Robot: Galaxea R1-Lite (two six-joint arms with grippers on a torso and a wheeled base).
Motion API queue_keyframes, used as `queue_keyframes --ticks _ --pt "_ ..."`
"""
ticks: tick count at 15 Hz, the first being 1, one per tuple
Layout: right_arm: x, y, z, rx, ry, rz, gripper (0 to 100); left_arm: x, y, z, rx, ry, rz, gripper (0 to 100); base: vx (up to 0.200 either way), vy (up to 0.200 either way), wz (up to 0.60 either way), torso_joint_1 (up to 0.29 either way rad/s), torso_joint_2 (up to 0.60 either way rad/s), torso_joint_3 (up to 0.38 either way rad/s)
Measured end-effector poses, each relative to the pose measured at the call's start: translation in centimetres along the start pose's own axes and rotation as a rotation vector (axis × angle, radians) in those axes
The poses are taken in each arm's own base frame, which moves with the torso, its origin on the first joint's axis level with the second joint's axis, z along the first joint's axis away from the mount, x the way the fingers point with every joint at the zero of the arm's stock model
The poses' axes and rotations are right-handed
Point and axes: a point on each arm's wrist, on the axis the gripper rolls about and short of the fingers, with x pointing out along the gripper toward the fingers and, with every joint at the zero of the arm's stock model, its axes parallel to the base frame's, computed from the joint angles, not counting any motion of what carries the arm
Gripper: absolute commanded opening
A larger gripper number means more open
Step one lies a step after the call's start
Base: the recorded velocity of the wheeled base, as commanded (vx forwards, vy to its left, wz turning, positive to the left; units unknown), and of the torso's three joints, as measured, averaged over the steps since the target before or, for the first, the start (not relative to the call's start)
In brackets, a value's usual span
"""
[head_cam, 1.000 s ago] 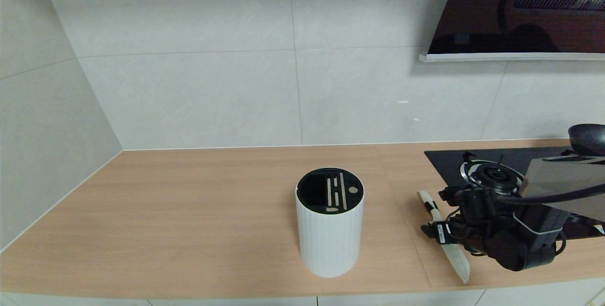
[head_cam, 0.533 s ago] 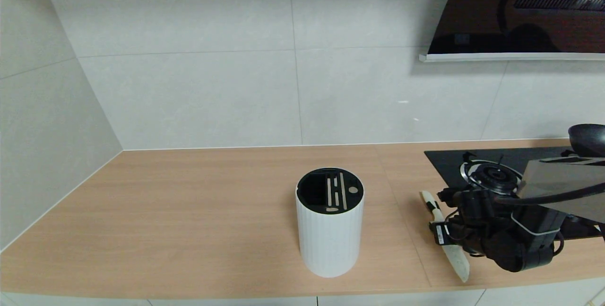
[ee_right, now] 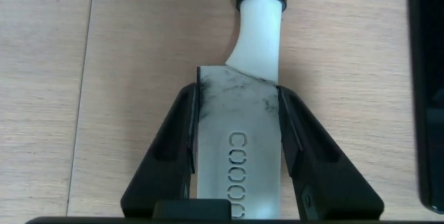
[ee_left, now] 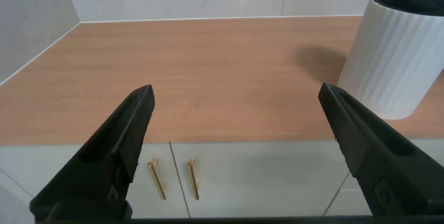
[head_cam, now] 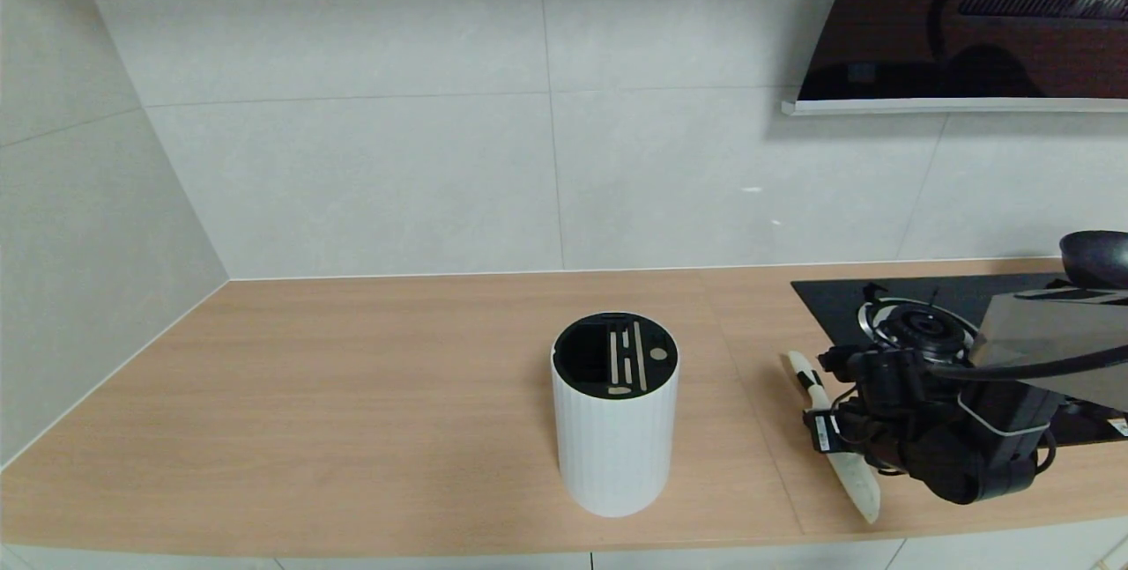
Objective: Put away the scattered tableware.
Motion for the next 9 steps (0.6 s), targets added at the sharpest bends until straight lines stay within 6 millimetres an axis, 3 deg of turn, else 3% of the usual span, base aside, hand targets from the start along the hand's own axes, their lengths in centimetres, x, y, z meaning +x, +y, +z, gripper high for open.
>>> queue_keyframes --ticks 9 --pt "-6.9 1.0 4.2 0.019 -0.167 0.050 0 0.0 0.0 0.0 -0.003 0.000 0.001 100 0.000 0.000 0.00 0.000 0.00 0.000"
